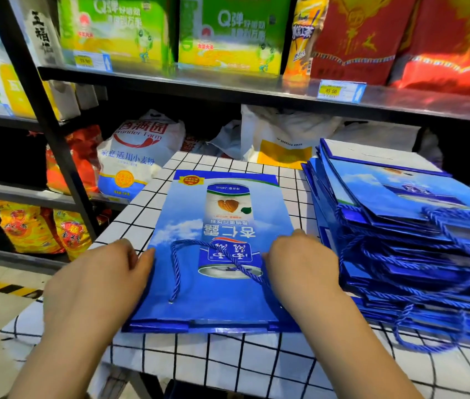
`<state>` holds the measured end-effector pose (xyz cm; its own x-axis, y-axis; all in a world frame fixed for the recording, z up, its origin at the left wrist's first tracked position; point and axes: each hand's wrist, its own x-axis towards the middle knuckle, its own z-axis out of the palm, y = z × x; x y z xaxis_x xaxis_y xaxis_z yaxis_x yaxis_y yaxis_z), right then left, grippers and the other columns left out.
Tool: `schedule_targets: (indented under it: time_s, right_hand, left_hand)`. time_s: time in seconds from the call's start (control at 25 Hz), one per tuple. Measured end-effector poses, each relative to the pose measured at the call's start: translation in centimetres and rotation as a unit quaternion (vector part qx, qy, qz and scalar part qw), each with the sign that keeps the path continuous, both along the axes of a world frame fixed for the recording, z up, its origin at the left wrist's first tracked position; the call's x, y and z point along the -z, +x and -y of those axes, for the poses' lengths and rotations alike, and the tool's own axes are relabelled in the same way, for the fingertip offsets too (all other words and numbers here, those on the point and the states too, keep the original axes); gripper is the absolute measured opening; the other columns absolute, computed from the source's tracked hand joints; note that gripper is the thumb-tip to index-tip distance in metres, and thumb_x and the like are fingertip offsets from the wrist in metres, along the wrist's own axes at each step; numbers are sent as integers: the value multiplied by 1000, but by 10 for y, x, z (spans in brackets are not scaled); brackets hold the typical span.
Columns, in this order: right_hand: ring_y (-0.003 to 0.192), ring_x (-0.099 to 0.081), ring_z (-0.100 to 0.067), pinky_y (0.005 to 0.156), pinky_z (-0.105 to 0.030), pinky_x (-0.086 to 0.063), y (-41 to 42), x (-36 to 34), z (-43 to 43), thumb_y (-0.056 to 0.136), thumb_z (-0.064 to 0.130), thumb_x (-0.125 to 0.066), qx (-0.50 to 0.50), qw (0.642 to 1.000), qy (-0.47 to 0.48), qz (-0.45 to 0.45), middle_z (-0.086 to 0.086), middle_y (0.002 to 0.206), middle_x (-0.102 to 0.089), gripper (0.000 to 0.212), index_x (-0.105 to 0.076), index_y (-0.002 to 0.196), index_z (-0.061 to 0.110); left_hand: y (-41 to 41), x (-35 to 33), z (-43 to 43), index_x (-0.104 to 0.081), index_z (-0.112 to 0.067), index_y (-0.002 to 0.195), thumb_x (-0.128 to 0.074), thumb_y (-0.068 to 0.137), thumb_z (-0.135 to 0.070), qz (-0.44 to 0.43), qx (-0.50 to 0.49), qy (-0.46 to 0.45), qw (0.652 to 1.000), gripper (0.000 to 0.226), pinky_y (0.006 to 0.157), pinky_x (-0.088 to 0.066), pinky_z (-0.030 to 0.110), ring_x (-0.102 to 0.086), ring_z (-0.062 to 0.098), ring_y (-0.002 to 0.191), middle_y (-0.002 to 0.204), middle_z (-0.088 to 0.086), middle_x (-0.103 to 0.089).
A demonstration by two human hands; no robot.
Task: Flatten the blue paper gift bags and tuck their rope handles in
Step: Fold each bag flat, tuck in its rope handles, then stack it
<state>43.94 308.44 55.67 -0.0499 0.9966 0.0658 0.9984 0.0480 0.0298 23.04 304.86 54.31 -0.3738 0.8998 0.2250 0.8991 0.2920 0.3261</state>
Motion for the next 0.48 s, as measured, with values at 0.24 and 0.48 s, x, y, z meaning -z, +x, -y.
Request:
schedule_targets:
  time_s: [0.24,0.48]
  right_hand:
    - [102,-58,-29,73,-32,-44,9,8,-6,96,28,-43,58,997,-44,-39,-13,121,-50,31,-49,118,7]
    - [93,-54,-33,69,-32,-37,12,13,-6,94,33,-45,59,964,-45,-257,-17,109,-58,28,-43,99,5]
  left_hand:
    - [-7,9,-26,-56,-18,68,-37,88,-58,9,11,-68,998,49,53,-37,28,-54,23,69,68,1,-57]
    - [-27,-4,-13,-61,-11,67,-59,87,-30,213,35,17,976,28,52,-33,28,-50,16,62,66,3,-59]
